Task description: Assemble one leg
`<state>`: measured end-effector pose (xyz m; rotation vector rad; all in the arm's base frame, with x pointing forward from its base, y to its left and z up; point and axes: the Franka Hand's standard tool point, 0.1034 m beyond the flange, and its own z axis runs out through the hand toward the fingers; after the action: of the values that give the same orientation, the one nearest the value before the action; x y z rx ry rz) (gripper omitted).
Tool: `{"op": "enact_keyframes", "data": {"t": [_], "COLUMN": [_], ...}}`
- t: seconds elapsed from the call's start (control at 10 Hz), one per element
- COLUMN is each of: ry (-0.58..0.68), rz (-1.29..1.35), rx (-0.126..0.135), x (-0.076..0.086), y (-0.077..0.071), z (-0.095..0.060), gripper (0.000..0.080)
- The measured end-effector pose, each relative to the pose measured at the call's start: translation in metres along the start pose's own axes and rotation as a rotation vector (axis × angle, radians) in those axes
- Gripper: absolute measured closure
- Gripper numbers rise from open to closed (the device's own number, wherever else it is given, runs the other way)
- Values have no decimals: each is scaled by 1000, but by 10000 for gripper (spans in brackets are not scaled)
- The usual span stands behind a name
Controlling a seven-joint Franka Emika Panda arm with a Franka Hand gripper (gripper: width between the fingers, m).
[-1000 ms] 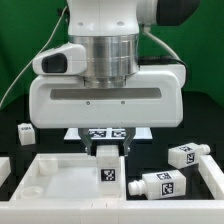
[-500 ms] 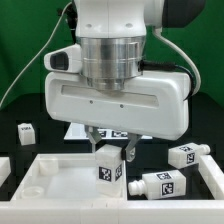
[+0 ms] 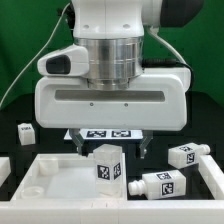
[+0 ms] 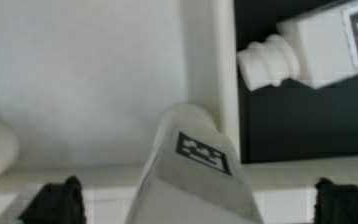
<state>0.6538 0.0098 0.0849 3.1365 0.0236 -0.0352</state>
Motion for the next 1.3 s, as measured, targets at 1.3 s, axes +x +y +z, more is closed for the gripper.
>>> {"op": "enact_keyframes", "data": {"t": [1.3], "ry": [40], "rz": [-853], "rx": [-72], "x": [11], "y": [6], "z": [-3], "gripper": [272]}}
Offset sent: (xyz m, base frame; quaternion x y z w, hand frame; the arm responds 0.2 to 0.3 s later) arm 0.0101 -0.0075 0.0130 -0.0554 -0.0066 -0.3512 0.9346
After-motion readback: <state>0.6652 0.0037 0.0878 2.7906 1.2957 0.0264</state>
